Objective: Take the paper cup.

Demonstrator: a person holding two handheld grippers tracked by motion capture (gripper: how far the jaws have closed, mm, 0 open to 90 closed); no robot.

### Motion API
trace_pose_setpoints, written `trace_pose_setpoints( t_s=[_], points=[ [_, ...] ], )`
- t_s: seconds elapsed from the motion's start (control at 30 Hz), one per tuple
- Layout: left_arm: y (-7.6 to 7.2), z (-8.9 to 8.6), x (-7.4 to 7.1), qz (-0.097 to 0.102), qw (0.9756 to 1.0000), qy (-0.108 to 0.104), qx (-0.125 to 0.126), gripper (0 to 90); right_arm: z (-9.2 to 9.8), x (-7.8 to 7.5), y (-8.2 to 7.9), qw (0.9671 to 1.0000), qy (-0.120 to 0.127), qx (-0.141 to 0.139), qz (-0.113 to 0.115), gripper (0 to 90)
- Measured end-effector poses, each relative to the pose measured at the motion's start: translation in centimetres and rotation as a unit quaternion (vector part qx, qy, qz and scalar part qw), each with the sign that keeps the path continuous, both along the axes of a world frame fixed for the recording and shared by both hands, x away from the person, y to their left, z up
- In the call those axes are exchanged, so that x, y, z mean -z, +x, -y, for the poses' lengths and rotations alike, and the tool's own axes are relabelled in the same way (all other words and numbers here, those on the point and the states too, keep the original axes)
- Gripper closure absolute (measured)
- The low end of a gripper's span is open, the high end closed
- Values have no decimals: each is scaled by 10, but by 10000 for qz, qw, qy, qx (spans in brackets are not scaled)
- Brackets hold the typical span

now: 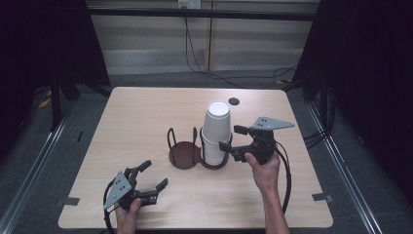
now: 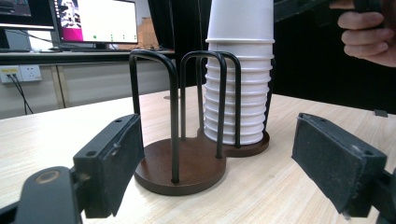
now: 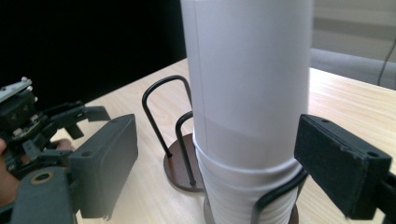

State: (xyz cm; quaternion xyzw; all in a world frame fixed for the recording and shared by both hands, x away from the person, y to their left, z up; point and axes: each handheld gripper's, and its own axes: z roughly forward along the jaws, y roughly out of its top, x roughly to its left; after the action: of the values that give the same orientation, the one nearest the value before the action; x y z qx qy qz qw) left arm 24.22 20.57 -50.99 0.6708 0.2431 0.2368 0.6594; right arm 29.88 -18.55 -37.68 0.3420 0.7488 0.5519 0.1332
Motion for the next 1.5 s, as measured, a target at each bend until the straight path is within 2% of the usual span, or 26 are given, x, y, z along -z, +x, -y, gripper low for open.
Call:
trace_pose_setpoints(
  t_s=[0.2,0.27,0.33,0.63,0.73,0.8,0.9,1.07,1.37,1.5],
  points=[
    [0,0,0,-23,10000,-30,28,160,0,-8,12,9999,-60,-38,-108,134],
    [0,0,0,-23,10000,-33,27,160,0,-14,18,9999,-132,-4,-91,134],
    [0,0,0,-24,10000,-39,27,160,0,-17,21,9999,-101,-23,-70,135],
    [0,0,0,-22,10000,-36,26,160,-6,-25,35,9996,-253,-40,-149,135],
    [0,0,0,-21,10000,-34,26,160,-5,-30,38,9998,-117,-110,-132,135],
    [0,0,0,-20,10000,-34,26,160,-9,-33,42,9995,-272,-77,-116,135],
    [0,0,0,-20,10000,-37,43,160,-12,-34,46,9994,-253,-159,-180,135],
    [0,0,0,-24,10000,-41,62,160,-19,-37,52,9994,-269,-208,-105,136],
    [0,0,0,-38,10000,-52,58,160,-29,-43,61,9984,-480,-249,-164,140],
    [0,0,0,-39,10000,-53,56,160,-31,-40,64,9976,-603,-242,-256,142]
  ],
)
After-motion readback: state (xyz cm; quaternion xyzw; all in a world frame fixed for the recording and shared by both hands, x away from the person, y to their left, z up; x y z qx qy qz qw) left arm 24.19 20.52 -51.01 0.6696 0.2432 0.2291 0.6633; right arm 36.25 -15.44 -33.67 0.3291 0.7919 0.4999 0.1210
